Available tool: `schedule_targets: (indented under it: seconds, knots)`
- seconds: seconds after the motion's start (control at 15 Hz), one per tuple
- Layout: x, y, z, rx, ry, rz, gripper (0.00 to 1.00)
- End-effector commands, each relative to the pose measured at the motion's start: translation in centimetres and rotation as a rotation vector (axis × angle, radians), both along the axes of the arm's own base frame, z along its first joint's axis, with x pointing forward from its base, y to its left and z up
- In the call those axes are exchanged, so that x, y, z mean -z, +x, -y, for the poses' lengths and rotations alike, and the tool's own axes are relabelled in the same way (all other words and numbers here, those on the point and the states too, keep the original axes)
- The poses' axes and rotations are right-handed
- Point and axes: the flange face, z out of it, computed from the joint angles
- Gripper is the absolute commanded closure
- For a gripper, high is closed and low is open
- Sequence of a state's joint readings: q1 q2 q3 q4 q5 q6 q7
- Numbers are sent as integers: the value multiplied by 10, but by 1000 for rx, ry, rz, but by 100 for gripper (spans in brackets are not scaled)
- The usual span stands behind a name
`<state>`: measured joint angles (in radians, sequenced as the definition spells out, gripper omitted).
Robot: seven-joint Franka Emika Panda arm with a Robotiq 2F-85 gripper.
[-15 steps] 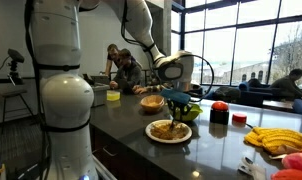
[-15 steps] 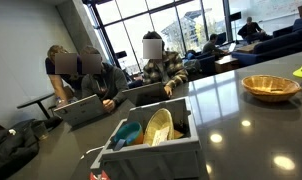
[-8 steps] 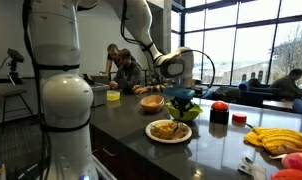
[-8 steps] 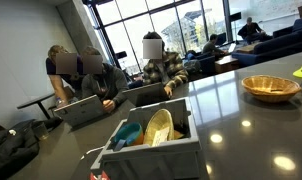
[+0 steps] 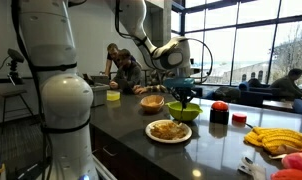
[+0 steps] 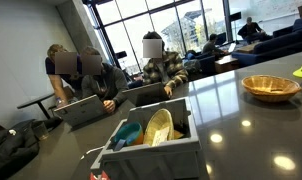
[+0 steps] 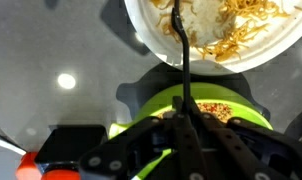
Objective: Use the fork to pick up a piece of food
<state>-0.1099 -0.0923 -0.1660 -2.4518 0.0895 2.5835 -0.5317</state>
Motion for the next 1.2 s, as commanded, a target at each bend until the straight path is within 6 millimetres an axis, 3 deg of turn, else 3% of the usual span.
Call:
schedule_targets:
  seconds: [0.0,0.27,0.6,0.87,1.13]
  knots:
    - [-39,-13,-17,21,53,96,99]
    - [-63,-16,-38,134,208,205,99]
    - [-64,-17,-65,300,425,302,99]
    - [-64,-28,-75,453,551,424,99]
    - [-52,-43,-85,567,346,560,99]
